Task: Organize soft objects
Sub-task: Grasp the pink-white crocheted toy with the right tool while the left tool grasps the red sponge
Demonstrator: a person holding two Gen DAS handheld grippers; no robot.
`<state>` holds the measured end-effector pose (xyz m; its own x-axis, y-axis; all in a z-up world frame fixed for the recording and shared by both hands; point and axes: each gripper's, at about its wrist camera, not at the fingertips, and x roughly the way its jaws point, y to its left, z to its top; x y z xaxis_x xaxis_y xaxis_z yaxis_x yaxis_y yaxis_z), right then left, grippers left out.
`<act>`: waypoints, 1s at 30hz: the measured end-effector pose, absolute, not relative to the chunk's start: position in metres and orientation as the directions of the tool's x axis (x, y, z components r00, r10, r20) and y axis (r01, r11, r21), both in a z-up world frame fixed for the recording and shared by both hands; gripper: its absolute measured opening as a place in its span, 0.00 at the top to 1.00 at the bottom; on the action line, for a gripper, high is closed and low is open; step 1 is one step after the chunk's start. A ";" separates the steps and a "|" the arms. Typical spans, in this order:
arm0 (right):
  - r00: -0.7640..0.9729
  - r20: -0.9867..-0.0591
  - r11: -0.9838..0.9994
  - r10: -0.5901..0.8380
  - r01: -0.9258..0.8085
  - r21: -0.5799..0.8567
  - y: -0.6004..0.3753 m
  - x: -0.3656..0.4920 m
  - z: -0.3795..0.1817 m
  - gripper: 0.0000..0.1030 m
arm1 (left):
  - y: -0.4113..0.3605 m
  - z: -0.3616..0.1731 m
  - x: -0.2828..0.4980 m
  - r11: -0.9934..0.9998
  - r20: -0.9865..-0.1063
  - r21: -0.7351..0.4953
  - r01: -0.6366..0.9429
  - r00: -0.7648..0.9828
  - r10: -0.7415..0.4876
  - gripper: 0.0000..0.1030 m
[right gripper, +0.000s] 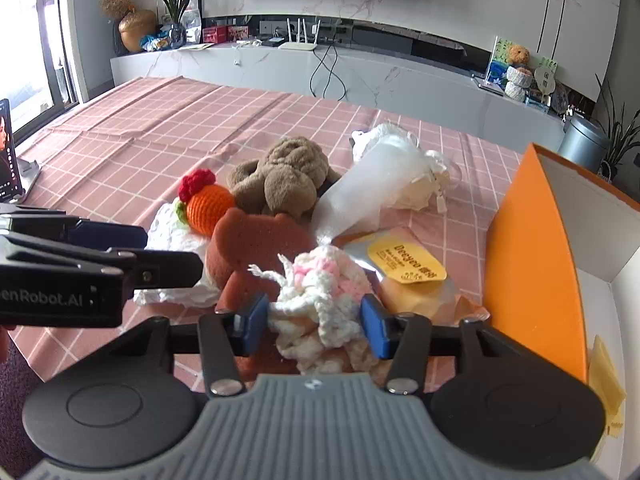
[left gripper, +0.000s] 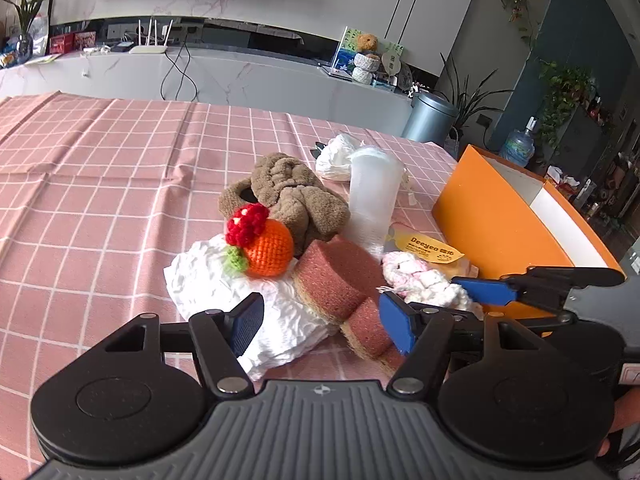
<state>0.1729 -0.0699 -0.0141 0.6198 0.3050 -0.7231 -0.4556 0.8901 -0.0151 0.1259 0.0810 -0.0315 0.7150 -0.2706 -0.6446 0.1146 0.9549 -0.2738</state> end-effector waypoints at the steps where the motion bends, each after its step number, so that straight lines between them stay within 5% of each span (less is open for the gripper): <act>1: 0.618 -0.724 0.889 0.306 -0.458 -0.016 -0.070 0.172 -0.016 0.62 | 0.080 -0.032 0.126 0.952 -0.646 -0.284 0.115 0.711 -0.278 0.25; 7: 0.618 -0.717 0.889 0.322 -0.457 0.006 -0.080 0.172 -0.005 0.72 | 0.076 -0.035 0.128 0.924 -0.657 -0.373 0.089 0.677 -0.331 0.25; 23: 0.554 -0.748 0.915 0.366 -0.363 0.178 -0.109 0.183 -0.013 0.73 | 0.063 -0.067 0.150 0.879 -0.714 -0.474 -0.053 0.608 -0.348 0.32; 26: 0.556 -0.746 0.913 0.367 -0.367 0.176 -0.108 0.182 -0.014 0.73 | 0.062 -0.067 0.150 0.870 -0.697 -0.492 -0.033 0.614 -0.371 0.53; 30: 0.555 -0.745 0.912 0.369 -0.369 0.177 -0.108 0.181 -0.013 0.73 | 0.059 -0.064 0.147 0.874 -0.691 -0.485 -0.025 0.624 -0.365 0.54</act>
<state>0.1815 -0.1076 -0.0132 0.5553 0.3693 -0.7451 -0.3693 0.9123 0.1769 0.1465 0.0591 -0.0644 0.6240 -0.3651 -0.6909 -0.0250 0.8744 -0.4846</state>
